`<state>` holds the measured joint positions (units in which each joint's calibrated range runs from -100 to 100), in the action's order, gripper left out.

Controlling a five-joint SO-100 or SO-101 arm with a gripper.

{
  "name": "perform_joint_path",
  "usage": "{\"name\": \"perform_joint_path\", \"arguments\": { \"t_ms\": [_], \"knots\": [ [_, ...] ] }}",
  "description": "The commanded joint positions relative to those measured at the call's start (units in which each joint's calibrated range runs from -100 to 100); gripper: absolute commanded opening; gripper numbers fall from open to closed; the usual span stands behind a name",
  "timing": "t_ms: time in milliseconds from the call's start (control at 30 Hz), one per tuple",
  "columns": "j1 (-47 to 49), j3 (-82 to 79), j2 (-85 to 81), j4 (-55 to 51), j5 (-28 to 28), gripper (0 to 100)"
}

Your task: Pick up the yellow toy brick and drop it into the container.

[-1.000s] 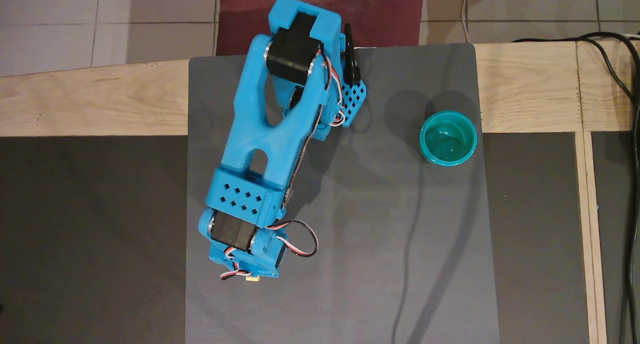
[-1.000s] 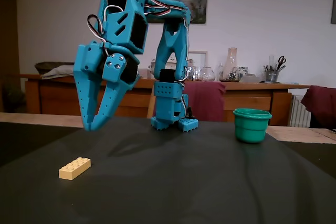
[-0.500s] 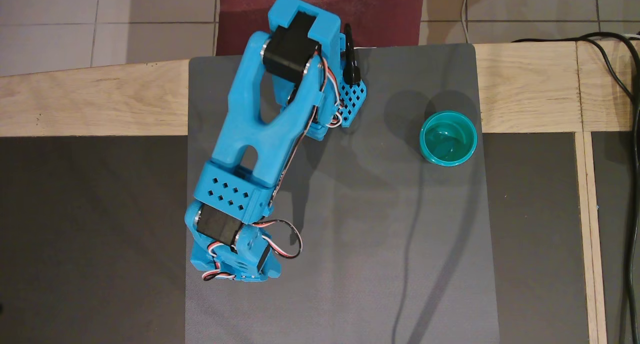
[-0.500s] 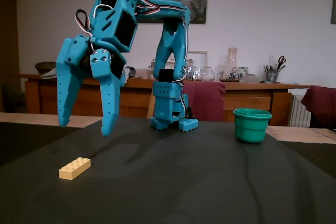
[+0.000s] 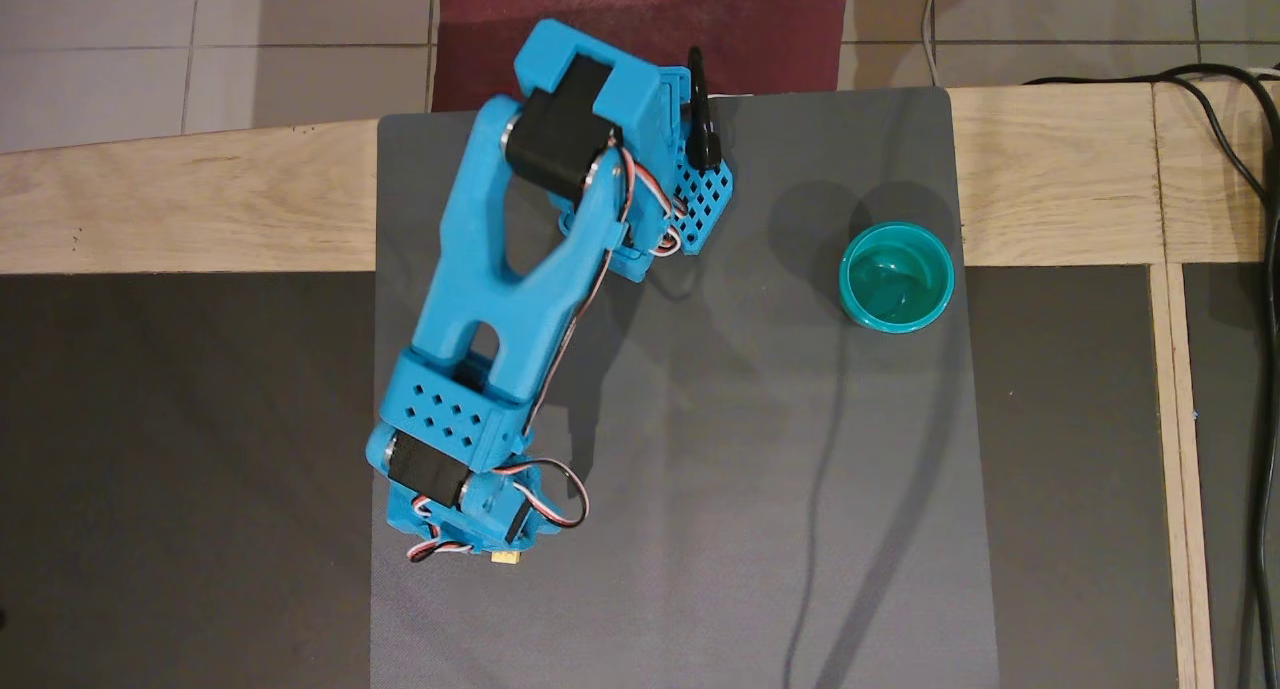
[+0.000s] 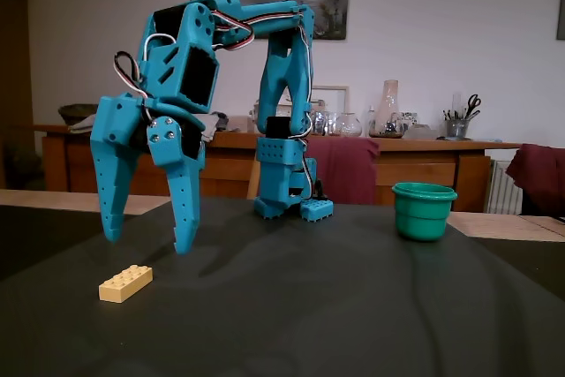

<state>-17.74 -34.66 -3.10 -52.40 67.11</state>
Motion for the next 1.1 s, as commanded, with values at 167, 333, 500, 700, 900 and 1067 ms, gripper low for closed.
{"name": "perform_joint_path", "arguments": {
  "t_ms": [167, 333, 500, 700, 900, 1067],
  "knots": [
    [-0.3, 0.4, 3.5, 5.3, 0.5, 25],
    [-0.3, 0.8, 6.4, 7.3, 0.5, 25],
    [-0.3, 0.8, 8.2, 10.3, 0.5, 25],
    [-0.3, 0.8, 9.5, 11.8, 0.5, 25],
    [-0.4, 0.6, 9.5, 11.7, 0.3, 17],
    [-0.3, 0.0, 9.5, 11.0, 0.2, 0]
  ]
}}
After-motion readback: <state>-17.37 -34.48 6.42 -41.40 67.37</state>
